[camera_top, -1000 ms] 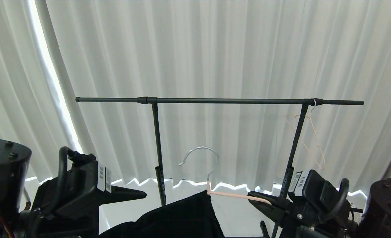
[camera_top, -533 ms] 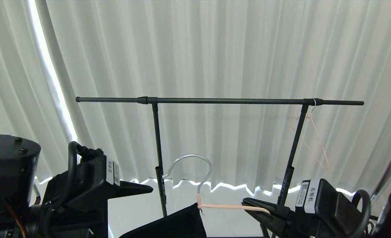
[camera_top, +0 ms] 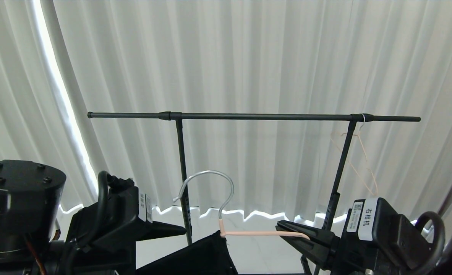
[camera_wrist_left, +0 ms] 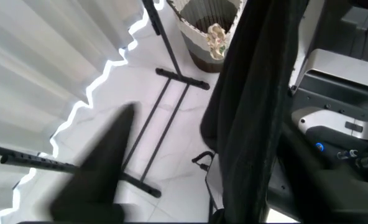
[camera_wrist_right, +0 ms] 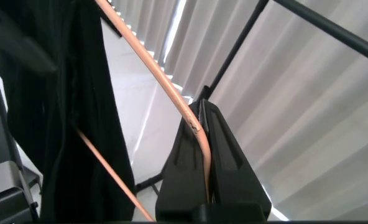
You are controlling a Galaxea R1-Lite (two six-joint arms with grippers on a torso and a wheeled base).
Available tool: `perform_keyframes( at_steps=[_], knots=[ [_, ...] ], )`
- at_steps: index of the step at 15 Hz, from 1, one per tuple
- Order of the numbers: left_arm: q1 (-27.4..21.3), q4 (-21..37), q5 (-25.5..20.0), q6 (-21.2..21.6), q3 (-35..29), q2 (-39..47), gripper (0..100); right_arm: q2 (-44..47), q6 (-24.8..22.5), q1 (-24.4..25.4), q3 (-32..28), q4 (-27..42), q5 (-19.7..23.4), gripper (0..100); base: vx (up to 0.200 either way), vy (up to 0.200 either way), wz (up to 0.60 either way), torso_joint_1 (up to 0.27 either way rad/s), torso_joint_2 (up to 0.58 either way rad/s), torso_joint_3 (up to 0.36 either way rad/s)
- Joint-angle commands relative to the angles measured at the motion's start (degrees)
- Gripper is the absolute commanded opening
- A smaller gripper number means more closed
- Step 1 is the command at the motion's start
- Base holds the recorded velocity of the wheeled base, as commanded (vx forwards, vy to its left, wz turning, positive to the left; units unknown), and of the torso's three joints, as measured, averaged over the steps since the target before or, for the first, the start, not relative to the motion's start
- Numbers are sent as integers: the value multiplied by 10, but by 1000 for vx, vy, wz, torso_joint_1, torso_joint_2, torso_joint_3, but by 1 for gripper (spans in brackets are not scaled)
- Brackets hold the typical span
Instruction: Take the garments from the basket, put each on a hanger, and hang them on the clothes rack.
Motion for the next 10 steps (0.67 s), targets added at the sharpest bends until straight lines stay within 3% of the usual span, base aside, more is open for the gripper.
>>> perform_keyframes(
  at_steps=[1, 7, 8, 10],
  knots=[
    [-2, -1, 1, 2, 0, 3, 0, 0, 0, 1, -2, -2, 0, 0, 0, 0, 0, 0, 0, 0],
    [-11, -1, 1, 4, 0, 14, 0, -3, -7, 1, 4, -1, -18, 0, 0, 0, 0, 0, 0, 0],
    [-11, -2, 1, 4, 0, 14, 0, -2, -7, 1, 4, -1, -22, 100, 0, 0, 0, 0, 0, 0],
    [-11, -2, 1, 4, 1, 14, 0, -2, -8, 0, 10, -1, -25, 100, 0, 0, 0, 0, 0, 0]
  ],
)
